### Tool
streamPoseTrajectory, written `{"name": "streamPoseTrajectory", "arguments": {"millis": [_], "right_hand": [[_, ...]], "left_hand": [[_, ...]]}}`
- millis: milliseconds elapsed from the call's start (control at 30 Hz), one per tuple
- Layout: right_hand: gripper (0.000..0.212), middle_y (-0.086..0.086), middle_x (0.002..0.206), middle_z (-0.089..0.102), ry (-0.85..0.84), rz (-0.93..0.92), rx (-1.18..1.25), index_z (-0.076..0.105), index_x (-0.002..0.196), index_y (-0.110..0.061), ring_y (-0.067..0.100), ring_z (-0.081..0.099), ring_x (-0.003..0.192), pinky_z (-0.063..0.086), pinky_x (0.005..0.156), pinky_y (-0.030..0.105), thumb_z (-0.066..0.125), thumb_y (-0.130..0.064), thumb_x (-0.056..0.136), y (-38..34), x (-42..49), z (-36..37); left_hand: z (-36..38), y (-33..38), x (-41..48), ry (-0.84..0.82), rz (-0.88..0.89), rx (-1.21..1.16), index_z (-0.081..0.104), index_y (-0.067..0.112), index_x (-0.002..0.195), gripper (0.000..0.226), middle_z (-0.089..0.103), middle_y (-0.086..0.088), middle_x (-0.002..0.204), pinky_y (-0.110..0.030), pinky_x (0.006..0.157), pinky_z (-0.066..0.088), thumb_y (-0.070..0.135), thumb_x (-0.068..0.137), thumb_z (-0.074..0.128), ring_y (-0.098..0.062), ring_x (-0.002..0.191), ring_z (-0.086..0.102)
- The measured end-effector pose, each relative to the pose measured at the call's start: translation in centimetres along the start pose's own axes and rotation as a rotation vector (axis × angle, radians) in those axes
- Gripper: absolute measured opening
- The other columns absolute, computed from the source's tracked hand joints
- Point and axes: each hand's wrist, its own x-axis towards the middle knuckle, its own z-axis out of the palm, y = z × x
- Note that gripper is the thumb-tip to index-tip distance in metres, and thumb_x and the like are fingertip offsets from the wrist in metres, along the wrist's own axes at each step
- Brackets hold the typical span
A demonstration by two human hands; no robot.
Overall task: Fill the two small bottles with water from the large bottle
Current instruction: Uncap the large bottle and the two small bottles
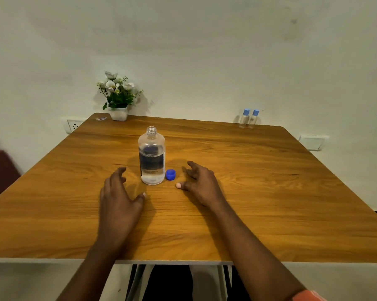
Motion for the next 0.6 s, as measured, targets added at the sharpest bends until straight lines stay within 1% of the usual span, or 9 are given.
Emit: {"name": "streamPoseTrajectory", "arguments": {"millis": [67,133,200,267,333,400,500,600], "right_hand": [[0.087,0.01,0.141,0.053,0.004,-0.007,-0.016,0.04,0.145,-0.014,0.021,0.05,0.132,0.043,0.108,0.04,0.084,-0.025,0.071,0.1,0.0,0.1],[0.082,0.009,0.141,0.054,0.009,-0.017,-0.028,0.044,0.143,-0.013,0.02,0.051,0.131,0.043,0.108,0.039,0.083,-0.027,0.073,0.3,-0.2,-0.1],[0.074,0.007,0.141,0.054,0.012,-0.023,-0.043,0.047,0.141,-0.012,0.019,0.051,0.13,0.043,0.108,0.037,0.08,-0.026,0.076,0.7,-0.6,-0.4],[0.067,0.006,0.139,0.056,0.027,-0.024,-0.048,0.05,0.138,-0.012,0.017,0.052,0.129,0.043,0.108,0.036,0.078,-0.026,0.079,1.3,-1.0,-1.1],[0.061,0.005,0.138,0.058,0.04,-0.028,-0.048,0.053,0.136,-0.013,0.016,0.053,0.127,0.044,0.107,0.034,0.076,-0.024,0.081,2.1,-1.4,-2.2],[0.056,0.004,0.137,0.059,0.055,-0.024,-0.05,0.054,0.134,-0.013,0.014,0.054,0.126,0.044,0.107,0.032,0.074,-0.023,0.083,2.9,-1.8,-3.4],[0.053,0.005,0.135,0.059,0.099,-0.001,-0.063,0.056,0.133,-0.012,0.014,0.055,0.126,0.044,0.106,0.03,0.073,-0.021,0.084,4.6,-2.2,-5.8],[0.051,0.005,0.134,0.06,0.167,0.053,-0.082,0.057,0.132,-0.012,0.015,0.056,0.125,0.044,0.106,0.03,0.073,-0.02,0.084,6.5,-2.0,-8.7]], "left_hand": [[0.0,0.3,-0.9,-0.025,-0.031,0.008,0.041,0.023,0.137,0.069,0.048,-0.007,0.131,-0.047,0.1,0.042,0.022,0.078,0.077,-0.025,0.122,0.045],[0.1,0.7,-1.8,-0.071,-0.005,0.069,0.047,0.022,0.133,0.058,0.047,-0.006,0.13,-0.045,0.1,0.043,0.024,0.081,0.074,-0.025,0.122,0.044],[0.4,1.3,-2.5,-0.11,0.077,0.134,0.052,0.021,0.129,0.048,0.047,-0.003,0.129,-0.041,0.099,0.043,0.026,0.085,0.07,-0.024,0.121,0.044],[1.2,2.1,-3.2,-0.181,0.196,0.198,0.054,0.021,0.128,0.042,0.048,0.001,0.128,-0.035,0.097,0.043,0.028,0.088,0.065,-0.019,0.118,0.045],[2.3,3.3,-3.8,-0.268,0.31,0.246,0.054,0.024,0.13,0.039,0.049,0.004,0.128,-0.028,0.097,0.041,0.032,0.092,0.059,-0.013,0.117,0.045],[3.8,4.8,-4.2,-0.332,0.394,0.261,0.053,0.026,0.132,0.038,0.049,0.007,0.131,-0.026,0.098,0.041,0.035,0.095,0.053,-0.01,0.118,0.045],[6.9,7.2,-4.0,-0.4,0.483,0.27,0.052,0.027,0.132,0.037,0.049,0.008,0.13,-0.027,0.097,0.043,0.037,0.097,0.048,-0.009,0.116,0.046],[10.3,9.4,-3.1,-0.426,0.544,0.275,0.053,0.025,0.131,0.036,0.051,0.005,0.129,-0.031,0.096,0.044,0.035,0.097,0.046,-0.013,0.114,0.048]]}}
